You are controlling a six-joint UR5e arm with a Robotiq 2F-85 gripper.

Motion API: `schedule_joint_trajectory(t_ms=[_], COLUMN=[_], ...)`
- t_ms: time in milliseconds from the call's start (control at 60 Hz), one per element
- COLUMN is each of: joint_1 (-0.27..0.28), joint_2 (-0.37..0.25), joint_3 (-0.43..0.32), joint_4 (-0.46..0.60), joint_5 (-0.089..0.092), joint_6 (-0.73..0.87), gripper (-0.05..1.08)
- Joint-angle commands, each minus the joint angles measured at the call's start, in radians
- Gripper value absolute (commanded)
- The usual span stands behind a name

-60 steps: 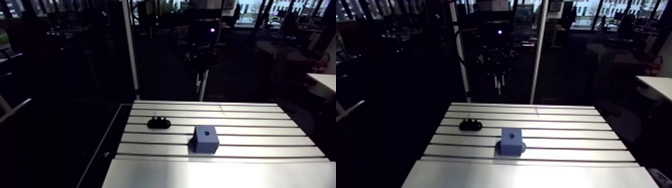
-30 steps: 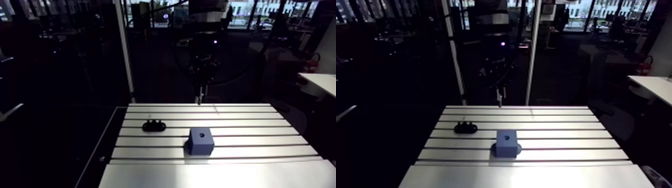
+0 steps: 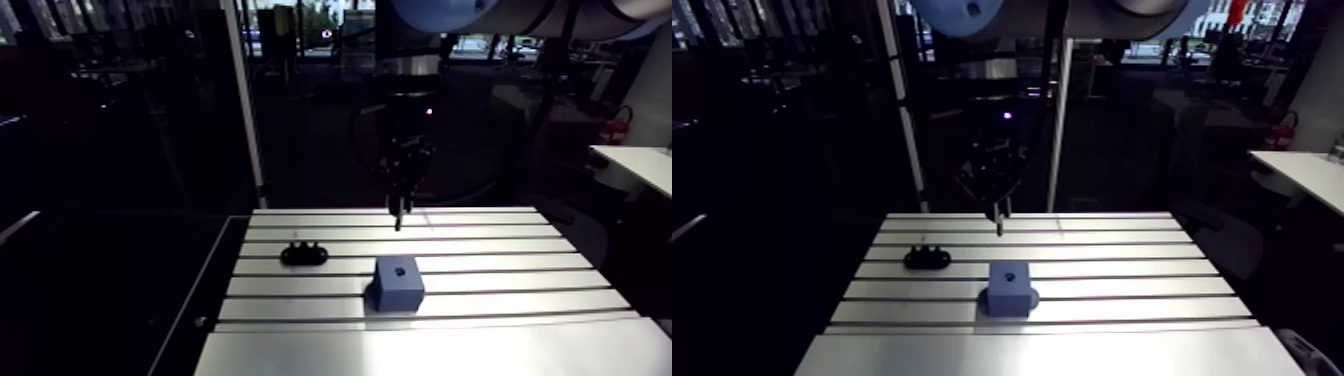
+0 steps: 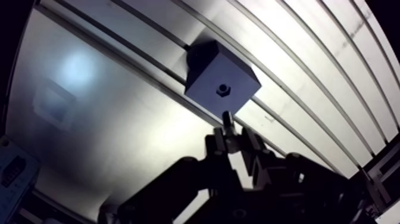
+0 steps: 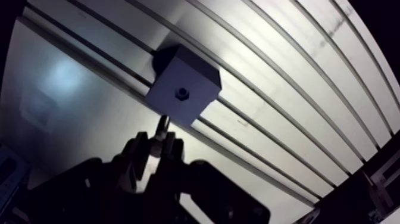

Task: Pick up the M10 bolt and insert it into the hex recess until seated.

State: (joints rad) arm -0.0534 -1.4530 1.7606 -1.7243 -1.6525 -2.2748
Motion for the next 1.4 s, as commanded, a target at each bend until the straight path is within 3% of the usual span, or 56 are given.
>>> schedule_joint_trajectory(t_ms=[17,350,1400], joint_1=[-0.023,-0.038,-0.046], joint_2=[-0.002,-0.003,0.027], joint_3=[0.032,0.090,0.124], joint_4=[-0.024,-0.129,-0.149], joint_5=[-0.001,0.003,0.008], joint_6=[-0.006,-0.047,-0.032], gripper=[0.83,0.83,0.83])
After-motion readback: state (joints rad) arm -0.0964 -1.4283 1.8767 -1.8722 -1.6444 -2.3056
